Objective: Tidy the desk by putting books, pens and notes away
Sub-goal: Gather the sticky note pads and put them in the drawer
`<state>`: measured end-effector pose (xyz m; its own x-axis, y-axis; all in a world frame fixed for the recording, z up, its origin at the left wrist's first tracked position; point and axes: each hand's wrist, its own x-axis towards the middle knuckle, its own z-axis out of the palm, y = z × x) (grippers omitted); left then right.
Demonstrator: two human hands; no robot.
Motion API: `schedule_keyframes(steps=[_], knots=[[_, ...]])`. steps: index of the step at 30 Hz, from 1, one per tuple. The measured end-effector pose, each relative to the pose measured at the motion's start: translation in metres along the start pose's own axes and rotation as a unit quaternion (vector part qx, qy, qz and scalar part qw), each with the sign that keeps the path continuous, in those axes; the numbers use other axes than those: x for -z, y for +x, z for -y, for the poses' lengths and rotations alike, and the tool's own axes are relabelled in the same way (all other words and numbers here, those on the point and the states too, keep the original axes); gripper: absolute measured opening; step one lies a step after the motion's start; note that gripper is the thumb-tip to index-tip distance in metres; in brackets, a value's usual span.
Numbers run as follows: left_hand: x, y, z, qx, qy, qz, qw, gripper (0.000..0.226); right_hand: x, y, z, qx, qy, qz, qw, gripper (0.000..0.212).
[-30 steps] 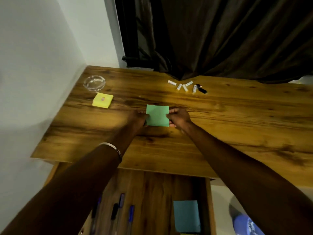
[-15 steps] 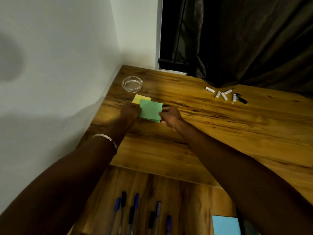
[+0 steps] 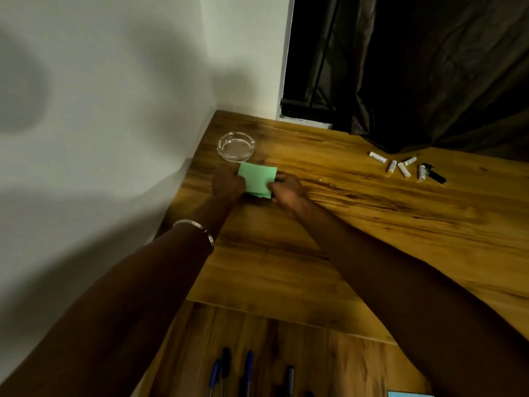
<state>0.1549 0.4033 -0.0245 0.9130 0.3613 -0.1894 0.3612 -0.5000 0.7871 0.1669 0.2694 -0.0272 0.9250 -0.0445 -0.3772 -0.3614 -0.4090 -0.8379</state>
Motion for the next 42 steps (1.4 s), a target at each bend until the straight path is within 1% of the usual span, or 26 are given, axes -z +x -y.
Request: schedule_keyframes(steps=[2, 5, 8, 10, 13, 16, 19, 22, 25, 30, 34, 39, 42], knots=[[0.0, 0.003, 0.003, 0.008, 0.023, -0.006, 1.0, 0.042, -0.003, 0.002, 0.002, -0.016, 0.024, -0.002, 1.0, 0.034], [0.002, 0.004, 0.007, 0.008, 0.036, 0.005, 0.999, 0.043, -0.005, 0.005, 0.0, -0.037, 0.057, -0.012, 0.998, 0.031], [0.004, 0.003, 0.01, 0.002, 0.019, 0.014, 1.0, 0.042, -0.004, 0.004, -0.006, -0.051, 0.059, -0.031, 0.996, 0.029], [0.004, 0.0, 0.008, 0.017, 0.007, 0.02, 1.0, 0.038, -0.002, -0.001, -0.008, -0.051, 0.064, -0.047, 0.996, 0.03], [0.002, -0.011, 0.002, 0.068, -0.062, 0.075, 0.993, 0.035, 0.004, -0.013, -0.012, -0.05, 0.083, -0.067, 0.993, 0.03], [-0.006, -0.027, 0.002, 0.113, -0.161, 0.115, 0.974, 0.034, 0.017, -0.028, -0.018, -0.045, 0.11, -0.071, 0.99, 0.03], [-0.014, -0.042, 0.006, 0.118, -0.202, 0.133, 0.963, 0.035, 0.035, -0.044, -0.023, -0.06, 0.141, -0.079, 0.985, 0.03], [-0.023, -0.064, 0.003, 0.124, -0.244, 0.142, 0.951, 0.04, 0.055, -0.064, -0.032, -0.073, 0.181, -0.083, 0.977, 0.022], [-0.029, -0.095, -0.01, 0.116, -0.233, 0.145, 0.955, 0.039, 0.074, -0.085, -0.044, -0.076, 0.215, -0.084, 0.97, 0.025], [-0.045, -0.148, -0.027, 0.127, -0.239, 0.153, 0.95, 0.037, 0.111, -0.123, -0.07, -0.075, 0.185, -0.063, 0.978, 0.023], [-0.061, -0.191, -0.034, 0.143, -0.219, 0.164, 0.951, 0.037, 0.138, -0.152, -0.099, -0.077, 0.163, -0.054, 0.982, 0.031], [-0.079, -0.238, -0.04, 0.133, -0.196, 0.227, 0.945, 0.037, 0.165, -0.182, -0.134, -0.064, 0.132, -0.058, 0.987, 0.032], [-0.091, -0.263, -0.042, 0.132, -0.218, 0.229, 0.94, 0.038, 0.179, -0.195, -0.153, -0.051, 0.119, -0.062, 0.99, 0.035]])
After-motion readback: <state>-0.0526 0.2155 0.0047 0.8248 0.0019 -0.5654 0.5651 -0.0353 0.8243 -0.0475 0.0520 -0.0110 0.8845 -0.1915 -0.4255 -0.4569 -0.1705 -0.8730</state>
